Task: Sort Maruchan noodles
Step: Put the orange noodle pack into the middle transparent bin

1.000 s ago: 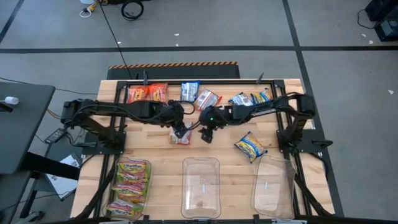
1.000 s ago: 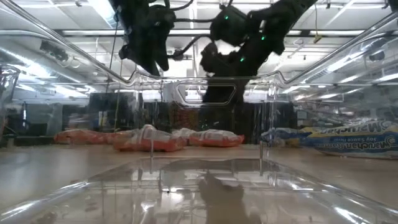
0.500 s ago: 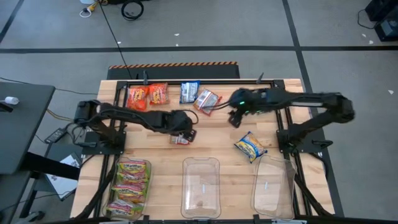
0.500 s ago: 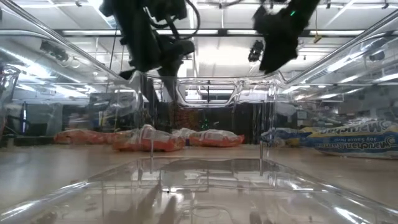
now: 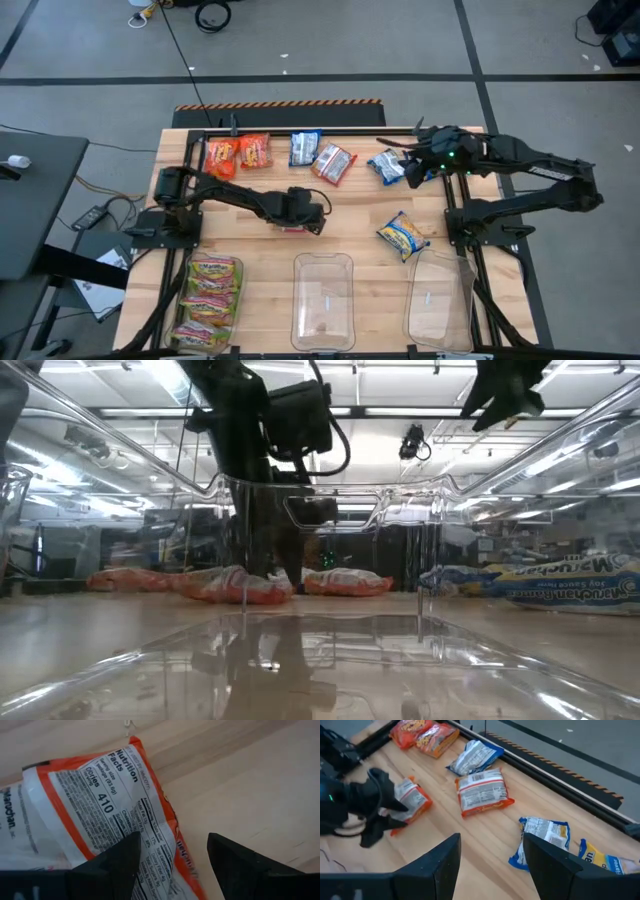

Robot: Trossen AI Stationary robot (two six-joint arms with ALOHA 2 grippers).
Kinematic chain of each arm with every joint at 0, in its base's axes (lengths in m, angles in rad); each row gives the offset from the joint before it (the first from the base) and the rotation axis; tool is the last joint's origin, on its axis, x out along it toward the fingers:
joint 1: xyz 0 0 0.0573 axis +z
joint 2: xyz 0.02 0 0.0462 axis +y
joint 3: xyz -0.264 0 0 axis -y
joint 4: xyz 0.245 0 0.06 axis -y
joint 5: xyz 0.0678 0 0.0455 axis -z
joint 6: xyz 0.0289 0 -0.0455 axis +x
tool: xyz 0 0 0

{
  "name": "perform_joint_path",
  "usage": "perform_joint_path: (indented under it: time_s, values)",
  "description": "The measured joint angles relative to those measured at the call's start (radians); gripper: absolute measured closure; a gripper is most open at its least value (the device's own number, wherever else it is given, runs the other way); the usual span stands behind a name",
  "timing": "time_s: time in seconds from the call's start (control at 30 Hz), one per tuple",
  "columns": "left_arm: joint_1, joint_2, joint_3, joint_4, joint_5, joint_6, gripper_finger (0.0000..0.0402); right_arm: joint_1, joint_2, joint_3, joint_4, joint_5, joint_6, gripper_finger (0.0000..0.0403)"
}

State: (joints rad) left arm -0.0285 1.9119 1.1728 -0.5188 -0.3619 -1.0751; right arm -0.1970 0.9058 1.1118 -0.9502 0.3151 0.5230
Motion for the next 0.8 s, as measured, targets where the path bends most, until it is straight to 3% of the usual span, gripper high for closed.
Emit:
perform_joint_path:
  time_s: [0.2,0.4,0.57,0.8]
  values:
    - [-0.033,0.020,0.030,-0.206,-0.062,0.047,0.0202,0.000,-0.008,0.000,-0.005,-0.001,0.016,0.0183]
    - [-0.043,0.019,0.030,-0.364,-0.069,0.062,0.0303,0.000,0.017,-0.001,-0.002,0.007,-0.007,0.0183]
    - [-0.029,0.010,0.030,-0.379,-0.042,0.130,0.0388,0.000,0.039,-0.001,0.006,0.008,-0.026,0.0183]
    - [-0.009,-0.108,0.080,-0.403,-0.006,0.273,0.0393,0.001,0.060,-0.001,0.009,0.007,-0.042,0.0183]
